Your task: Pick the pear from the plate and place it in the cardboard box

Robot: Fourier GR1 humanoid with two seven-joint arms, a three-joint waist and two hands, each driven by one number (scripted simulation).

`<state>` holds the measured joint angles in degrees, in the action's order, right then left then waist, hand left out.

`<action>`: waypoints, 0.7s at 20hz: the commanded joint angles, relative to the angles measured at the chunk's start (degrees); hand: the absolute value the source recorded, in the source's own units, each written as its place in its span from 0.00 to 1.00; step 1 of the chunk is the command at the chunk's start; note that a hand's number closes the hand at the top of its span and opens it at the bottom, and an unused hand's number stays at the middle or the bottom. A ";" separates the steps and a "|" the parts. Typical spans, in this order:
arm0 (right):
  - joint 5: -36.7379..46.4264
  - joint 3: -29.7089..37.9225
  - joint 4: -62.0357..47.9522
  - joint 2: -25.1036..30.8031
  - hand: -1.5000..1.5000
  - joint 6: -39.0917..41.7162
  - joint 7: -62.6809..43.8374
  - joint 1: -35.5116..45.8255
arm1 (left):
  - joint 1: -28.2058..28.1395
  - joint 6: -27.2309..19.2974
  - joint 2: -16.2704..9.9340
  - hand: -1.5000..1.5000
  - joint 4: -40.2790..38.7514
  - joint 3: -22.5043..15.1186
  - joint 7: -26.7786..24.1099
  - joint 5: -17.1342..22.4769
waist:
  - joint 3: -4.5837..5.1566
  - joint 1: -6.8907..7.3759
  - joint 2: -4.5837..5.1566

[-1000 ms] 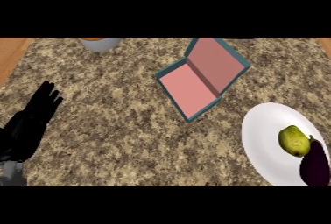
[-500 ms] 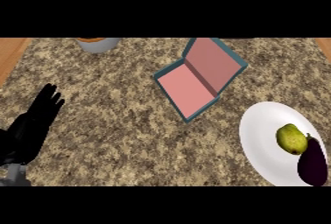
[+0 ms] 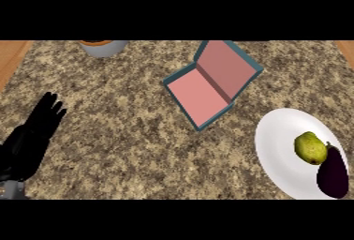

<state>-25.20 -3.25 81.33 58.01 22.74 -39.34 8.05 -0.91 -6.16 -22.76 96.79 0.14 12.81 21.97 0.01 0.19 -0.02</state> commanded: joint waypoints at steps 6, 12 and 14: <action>8.83 4.14 -3.73 -7.82 0.00 2.85 2.74 2.82 | 0.25 5.09 3.12 0.50 -5.44 2.00 -4.31 -2.62 | 0.00 0.00 0.07; 13.89 4.10 4.94 -11.77 0.00 1.88 -2.09 0.40 | 2.57 4.42 4.57 0.50 -6.47 4.21 -3.31 -4.21 | 0.01 -0.29 -0.01; 17.04 2.33 -3.65 -13.97 0.00 3.28 -1.63 7.45 | 4.34 4.88 3.15 0.50 -3.44 4.22 2.25 -3.07 | -0.02 0.32 0.10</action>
<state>-12.31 0.69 81.95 47.21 25.30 -40.22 10.74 1.52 -1.15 -20.03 92.42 4.38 12.42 19.40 0.02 0.13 0.00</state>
